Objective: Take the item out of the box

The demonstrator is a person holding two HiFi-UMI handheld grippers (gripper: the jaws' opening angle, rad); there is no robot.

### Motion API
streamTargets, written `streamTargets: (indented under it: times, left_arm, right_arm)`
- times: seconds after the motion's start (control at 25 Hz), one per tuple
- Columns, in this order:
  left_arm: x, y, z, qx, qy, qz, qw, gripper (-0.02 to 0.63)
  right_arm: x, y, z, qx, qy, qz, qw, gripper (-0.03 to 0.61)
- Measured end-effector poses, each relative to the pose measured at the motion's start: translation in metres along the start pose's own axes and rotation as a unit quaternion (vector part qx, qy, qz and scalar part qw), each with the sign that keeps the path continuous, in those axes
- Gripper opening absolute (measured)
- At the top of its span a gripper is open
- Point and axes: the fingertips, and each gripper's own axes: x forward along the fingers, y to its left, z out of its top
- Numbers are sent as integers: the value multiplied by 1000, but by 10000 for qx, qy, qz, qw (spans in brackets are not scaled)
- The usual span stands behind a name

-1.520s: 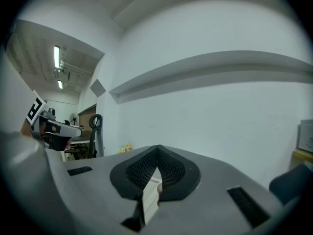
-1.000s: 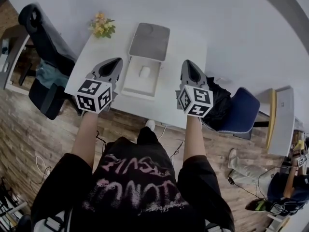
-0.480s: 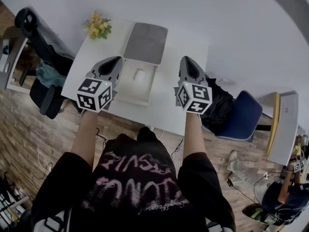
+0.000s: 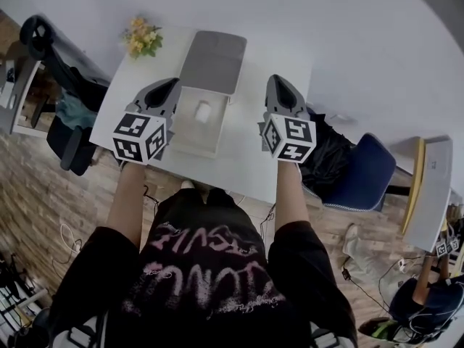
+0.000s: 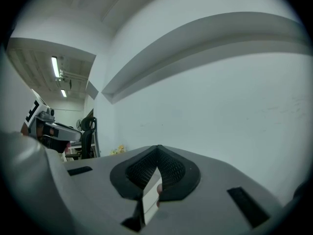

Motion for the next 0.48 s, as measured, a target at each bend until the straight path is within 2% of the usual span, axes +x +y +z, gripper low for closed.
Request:
streamTargets:
  times: [0.48]
  left_arm:
    - [14,1,4,-71,3,-75,9999,2]
  right_arm:
    - [6,-4,1,20,-1,-21,10000,9]
